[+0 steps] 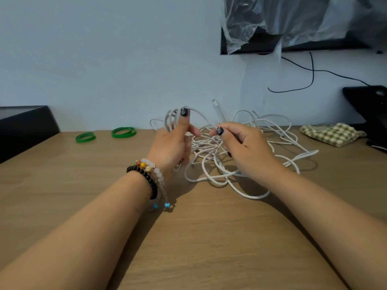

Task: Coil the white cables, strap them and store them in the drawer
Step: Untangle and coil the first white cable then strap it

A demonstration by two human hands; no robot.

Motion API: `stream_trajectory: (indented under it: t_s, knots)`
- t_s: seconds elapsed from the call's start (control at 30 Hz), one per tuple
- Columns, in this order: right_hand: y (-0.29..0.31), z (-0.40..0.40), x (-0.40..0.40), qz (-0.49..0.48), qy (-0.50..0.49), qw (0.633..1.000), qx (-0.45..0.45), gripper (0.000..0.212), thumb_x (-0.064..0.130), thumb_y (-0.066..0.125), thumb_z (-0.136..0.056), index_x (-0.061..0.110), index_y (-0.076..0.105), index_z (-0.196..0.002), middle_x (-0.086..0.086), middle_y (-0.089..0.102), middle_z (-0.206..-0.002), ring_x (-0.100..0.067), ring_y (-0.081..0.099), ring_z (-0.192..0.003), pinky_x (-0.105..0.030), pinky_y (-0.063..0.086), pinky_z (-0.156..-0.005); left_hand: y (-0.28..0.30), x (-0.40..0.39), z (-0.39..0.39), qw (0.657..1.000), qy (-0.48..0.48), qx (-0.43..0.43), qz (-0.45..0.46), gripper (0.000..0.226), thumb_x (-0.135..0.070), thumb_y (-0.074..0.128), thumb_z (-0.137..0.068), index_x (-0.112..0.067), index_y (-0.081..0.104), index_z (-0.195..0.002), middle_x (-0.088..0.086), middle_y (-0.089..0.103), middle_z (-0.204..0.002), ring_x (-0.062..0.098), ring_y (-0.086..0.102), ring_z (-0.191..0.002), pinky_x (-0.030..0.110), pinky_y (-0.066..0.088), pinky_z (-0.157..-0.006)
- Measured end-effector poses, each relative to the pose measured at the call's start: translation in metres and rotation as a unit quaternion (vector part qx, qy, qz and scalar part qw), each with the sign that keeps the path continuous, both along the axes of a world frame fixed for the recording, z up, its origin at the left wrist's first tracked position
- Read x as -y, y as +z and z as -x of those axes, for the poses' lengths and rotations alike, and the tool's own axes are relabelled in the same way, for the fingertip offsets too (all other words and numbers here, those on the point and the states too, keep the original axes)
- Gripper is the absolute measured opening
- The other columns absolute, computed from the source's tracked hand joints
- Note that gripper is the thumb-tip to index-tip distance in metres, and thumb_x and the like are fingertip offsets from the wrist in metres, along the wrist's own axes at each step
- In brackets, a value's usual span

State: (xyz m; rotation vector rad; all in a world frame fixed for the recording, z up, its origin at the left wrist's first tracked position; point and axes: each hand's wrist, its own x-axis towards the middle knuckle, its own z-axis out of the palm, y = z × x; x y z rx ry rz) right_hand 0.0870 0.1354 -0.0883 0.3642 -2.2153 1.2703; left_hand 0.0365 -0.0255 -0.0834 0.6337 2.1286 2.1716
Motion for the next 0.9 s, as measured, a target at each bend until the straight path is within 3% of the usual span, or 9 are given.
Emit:
stream_trajectory:
  t_s: [0.07, 0.23, 0.37, 0.47, 0.57, 0.77, 0.9]
  knots:
    - [0.0002, -0.0015, 0.0019, -0.015, 0.006, 1.0, 0.006, 0.024, 0.014, 0.048, -0.1, 0.023, 0.07, -0.094, -0.004, 0.045, -0.056, -0.007, 0.036, -0.048, -0.017, 0.028, -0.047, 0.001, 0.0017, 0.0021, 1.0, -0.003, 0.016, -0.023, 0.055, -0.059, 0.04, -0.094, -0.01, 0.063, -0.081, -0.005, 0.027, -0.047, 0.011, 0.021, -0.039, 0.02, 0.025, -0.039]
    - [-0.0013, -0.0052, 0.002, -0.019, 0.029, 0.999, 0.033, 0.022, 0.011, 0.051, -0.099, 0.013, 0.073, -0.093, 0.014, 0.042, -0.041, -0.003, 0.036, -0.038, -0.01, 0.025, -0.043, 0.0016, 0.0, -0.0011, 0.999, -0.031, 0.012, -0.019, 0.05, -0.058, 0.044, -0.093, -0.016, 0.068, -0.082, -0.004, 0.025, -0.049, 0.013, 0.019, -0.043, 0.022, 0.022, -0.043]
    - [-0.0013, -0.0071, 0.0034, -0.048, 0.044, 0.998, 0.025, 0.025, 0.01, 0.052, -0.098, 0.001, 0.073, -0.089, 0.003, 0.041, -0.048, -0.004, 0.033, -0.041, -0.011, 0.026, -0.045, 0.0006, -0.0014, -0.0011, 0.999, -0.033, -0.022, 0.012, 0.036, -0.04, 0.05, -0.099, -0.012, 0.071, -0.091, -0.006, 0.03, -0.044, 0.009, 0.025, -0.038, 0.02, 0.027, -0.039]
    - [-0.0013, -0.0082, 0.0049, -0.052, 0.056, 0.997, 0.03, 0.025, 0.012, 0.052, -0.098, 0.005, 0.073, -0.088, -0.002, 0.039, -0.05, -0.004, 0.03, -0.042, -0.013, 0.024, -0.045, -0.0001, -0.0013, -0.001, 0.997, -0.075, 0.017, -0.032, 0.026, -0.027, 0.05, -0.1, -0.012, 0.069, -0.089, -0.006, 0.028, -0.046, 0.009, 0.02, -0.042, 0.02, 0.023, -0.04]
    - [-0.0012, -0.0074, 0.0067, -0.031, 0.071, 0.996, 0.04, 0.024, 0.013, 0.05, -0.099, 0.014, 0.072, -0.089, 0.01, 0.037, -0.046, -0.004, 0.028, -0.041, -0.014, 0.023, -0.044, 0.0012, 0.0, -0.0019, 0.991, -0.101, 0.051, -0.072, 0.029, -0.027, 0.05, -0.099, -0.016, 0.066, -0.078, -0.006, 0.026, -0.048, 0.01, 0.016, -0.046, 0.021, 0.019, -0.042]
    - [-0.0042, -0.0063, 0.0084, -0.04, 0.094, 0.993, 0.064, 0.025, 0.018, 0.047, -0.101, 0.02, 0.07, -0.091, 0.008, 0.039, -0.05, -0.009, 0.033, -0.046, -0.022, 0.028, -0.047, 0.0057, 0.0028, -0.0028, 0.994, -0.011, 0.052, -0.095, 0.039, -0.047, 0.058, -0.091, -0.017, 0.059, -0.065, -0.005, 0.028, -0.047, 0.01, 0.022, -0.044, 0.023, 0.023, -0.045]
    - [-0.0059, -0.0063, 0.0103, -0.052, 0.099, 0.992, 0.059, 0.025, 0.017, 0.047, -0.101, 0.017, 0.07, -0.091, 0.011, 0.038, -0.048, -0.006, 0.032, -0.046, -0.02, 0.028, -0.048, 0.0047, 0.0004, -0.0049, 0.998, 0.032, 0.007, -0.052, 0.039, -0.045, 0.067, -0.084, -0.017, 0.055, -0.059, -0.001, 0.038, -0.049, 0.013, 0.032, -0.045, 0.026, 0.029, -0.049]
